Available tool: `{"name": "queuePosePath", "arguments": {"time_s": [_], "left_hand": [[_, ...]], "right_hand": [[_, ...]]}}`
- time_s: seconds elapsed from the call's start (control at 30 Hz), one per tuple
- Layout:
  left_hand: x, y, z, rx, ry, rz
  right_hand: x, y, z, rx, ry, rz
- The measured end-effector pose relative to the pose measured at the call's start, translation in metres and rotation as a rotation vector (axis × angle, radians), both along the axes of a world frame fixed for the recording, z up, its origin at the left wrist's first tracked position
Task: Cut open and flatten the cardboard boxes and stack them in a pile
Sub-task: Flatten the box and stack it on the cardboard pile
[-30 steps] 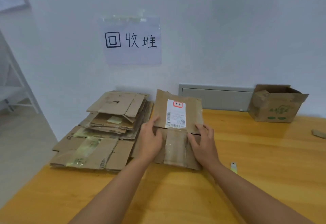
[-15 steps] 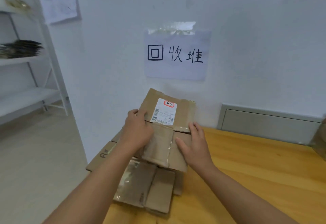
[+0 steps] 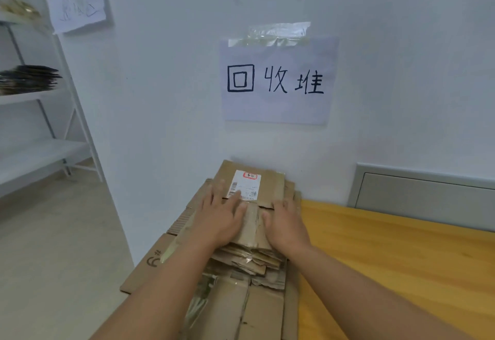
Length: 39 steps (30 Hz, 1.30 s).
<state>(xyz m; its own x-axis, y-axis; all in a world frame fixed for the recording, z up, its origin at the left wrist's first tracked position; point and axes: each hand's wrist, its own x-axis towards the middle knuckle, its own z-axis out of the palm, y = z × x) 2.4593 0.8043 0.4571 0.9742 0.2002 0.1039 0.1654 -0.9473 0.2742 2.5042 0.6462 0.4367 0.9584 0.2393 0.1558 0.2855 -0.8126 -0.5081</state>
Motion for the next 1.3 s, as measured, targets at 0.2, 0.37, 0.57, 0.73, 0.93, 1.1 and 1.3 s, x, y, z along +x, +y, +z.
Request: {"name": "queuePosePath", "arguments": {"time_s": [0.2, 0.37, 0.57, 0.73, 0.93, 1.1, 1.3], "left_hand": [[0.0, 0.004, -0.02, 0.042, 0.077, -0.049], [0.004, 0.008, -0.026, -0.003, 0.116, -0.041], [0.003, 0.005, -0.03, 0.011, 0.063, -0.041], [-0.002, -0.001, -0.023, 0.086, 0.067, -0.03], [-0.008, -0.018, -0.002, 0.251, 0.143, 0.015], [-0.023, -0.06, 0.009, 0.091, -0.107, 0.001], [-0.064, -0.164, -0.017, 0.069, -0.382, -0.254]], "right_hand": [[0.003, -0.005, -0.013, -0.209, -0.076, 0.184], [0.01, -0.005, -0.024, -0.192, 0.001, 0.22], [0.012, -0.005, -0.022, -0.164, 0.045, 0.217], [0.016, -0.008, -0.006, -0.216, 0.164, 0.253], [0.01, -0.029, 0.026, -0.315, 0.103, 0.272], [-0.022, -0.086, 0.023, -0.199, -0.036, 0.245], [-0.057, -0.21, 0.002, -0.25, -0.181, 0.196]]}}
